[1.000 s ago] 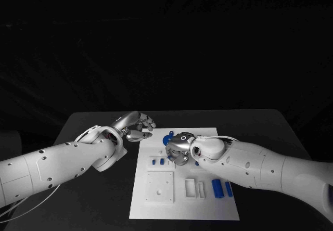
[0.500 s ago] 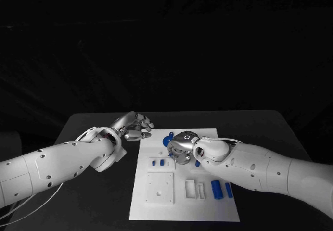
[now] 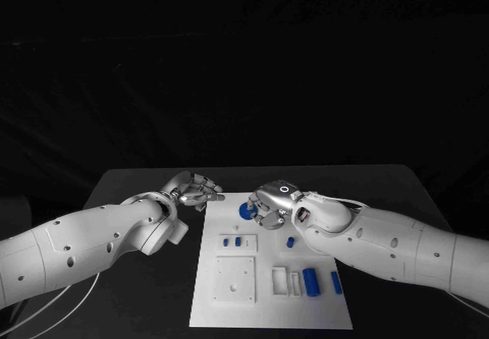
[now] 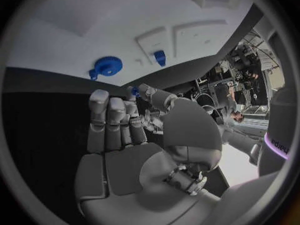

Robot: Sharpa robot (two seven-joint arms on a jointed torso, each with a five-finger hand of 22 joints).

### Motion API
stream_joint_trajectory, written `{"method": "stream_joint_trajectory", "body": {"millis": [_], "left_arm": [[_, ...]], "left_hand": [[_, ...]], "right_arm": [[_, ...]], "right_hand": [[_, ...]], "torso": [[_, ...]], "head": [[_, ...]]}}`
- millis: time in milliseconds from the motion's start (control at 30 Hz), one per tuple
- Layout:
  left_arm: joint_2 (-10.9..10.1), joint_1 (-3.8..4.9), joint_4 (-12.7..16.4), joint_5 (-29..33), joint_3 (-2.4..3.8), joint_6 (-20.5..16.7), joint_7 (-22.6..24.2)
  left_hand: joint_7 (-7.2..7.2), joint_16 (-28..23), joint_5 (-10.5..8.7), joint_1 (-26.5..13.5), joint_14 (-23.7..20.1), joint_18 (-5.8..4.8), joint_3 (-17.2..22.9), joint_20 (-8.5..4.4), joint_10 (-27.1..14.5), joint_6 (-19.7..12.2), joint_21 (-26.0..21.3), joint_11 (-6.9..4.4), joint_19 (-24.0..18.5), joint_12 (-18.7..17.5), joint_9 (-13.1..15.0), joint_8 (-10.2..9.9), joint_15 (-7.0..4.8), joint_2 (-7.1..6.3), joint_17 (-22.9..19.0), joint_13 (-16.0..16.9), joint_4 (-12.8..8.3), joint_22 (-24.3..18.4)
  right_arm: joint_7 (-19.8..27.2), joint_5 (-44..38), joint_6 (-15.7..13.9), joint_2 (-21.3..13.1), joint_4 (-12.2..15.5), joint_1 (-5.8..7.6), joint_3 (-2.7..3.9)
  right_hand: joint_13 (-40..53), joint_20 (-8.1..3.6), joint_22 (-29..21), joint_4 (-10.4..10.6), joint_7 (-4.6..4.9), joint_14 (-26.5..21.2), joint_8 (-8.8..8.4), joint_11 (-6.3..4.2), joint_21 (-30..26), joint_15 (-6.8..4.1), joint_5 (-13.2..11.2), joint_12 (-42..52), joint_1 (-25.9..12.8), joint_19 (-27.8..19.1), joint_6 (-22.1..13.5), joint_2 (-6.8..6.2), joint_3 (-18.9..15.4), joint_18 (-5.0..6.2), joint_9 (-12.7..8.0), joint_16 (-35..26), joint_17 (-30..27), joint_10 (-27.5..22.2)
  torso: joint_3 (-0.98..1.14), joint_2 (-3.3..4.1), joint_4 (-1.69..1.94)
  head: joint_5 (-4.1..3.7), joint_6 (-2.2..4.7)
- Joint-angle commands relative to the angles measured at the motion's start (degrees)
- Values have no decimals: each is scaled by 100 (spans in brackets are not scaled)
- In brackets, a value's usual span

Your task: Assemble the parts on the task board

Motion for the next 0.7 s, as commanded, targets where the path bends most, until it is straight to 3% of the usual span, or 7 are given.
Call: {"method": "stream_joint_trajectory", "body": {"millis": [33, 333, 433, 600, 700], "left_arm": [[-1, 7, 77, 1592, -2, 269, -485], [80, 3, 169, 2556, -50, 269, -683], [95, 3, 224, 2932, -104, 259, -577], [135, 2, 292, 3529, -126, 268, -312], [158, 1, 337, 3646, -126, 330, -180]], "left_hand": [[6, -91, -25, -147, 12, 308, -35, -100, 150, 40, -61, 37, 23, -96, 15, 39, -67, -39, -43, -12, 113, -15], [19, -441, -24, -175, 262, 325, -30, -131, 326, -41, -188, 39, 163, -528, 23, 54, -69, -110, -190, -55, 234, -148], [24, -525, -25, -192, 333, 333, -42, -135, 405, -73, -223, 32, 223, -629, 19, 52, -75, -127, -215, -52, 265, -191], [21, -594, -24, -225, 390, 331, -76, -136, 501, -83, -267, 22, 257, -727, 20, 61, -85, -159, -225, -45, 296, -231], [19, -631, -20, -290, 407, 316, -150, -126, 550, -93, -321, 20, 224, -785, 19, 64, -88, -148, -227, -42, 307, -260]], "right_arm": [[-309, 12, -301, -163, 319, 42, 77], [-473, -171, -351, -380, 789, 75, 217], [-516, -238, -367, -363, 831, 77, 221], [-570, -367, -345, -323, 864, 77, 224], [-591, -385, -324, -296, 862, 77, 224]], "right_hand": [[-7, -11, 71, 25, 83, 45, 26, 9, 21, 6, -6, 17, 33, 45, 135, -31, 18, 270, 13, 0, -6, 41], [-15, -16, 66, 81, 76, 63, 33, 2, 21, 0, -7, 12, 64, 64, 150, -70, 46, 270, 16, -5, -13, 64], [-17, -18, 65, 98, 73, 68, 35, -1, 22, -3, -7, 11, 80, 70, 156, -90, 57, 270, 18, -7, -16, 73], [-22, -20, 62, 135, 69, 78, 38, -6, 20, -8, -7, 7, 111, 82, 164, -127, 81, 270, 19, -11, -20, 87], [-24, -21, 61, 156, 68, 82, 39, -7, 20, -10, -7, 4, 123, 86, 168, -144, 90, 269, 20, -13, -22, 93]], "torso": [[-1, -15, -24], [16, -57, -66], [23, -69, -72], [38, -72, -72], [34, -70, -71]], "head": [[21, 47], [86, 105], [86, 113], [105, 123], [105, 127]]}}
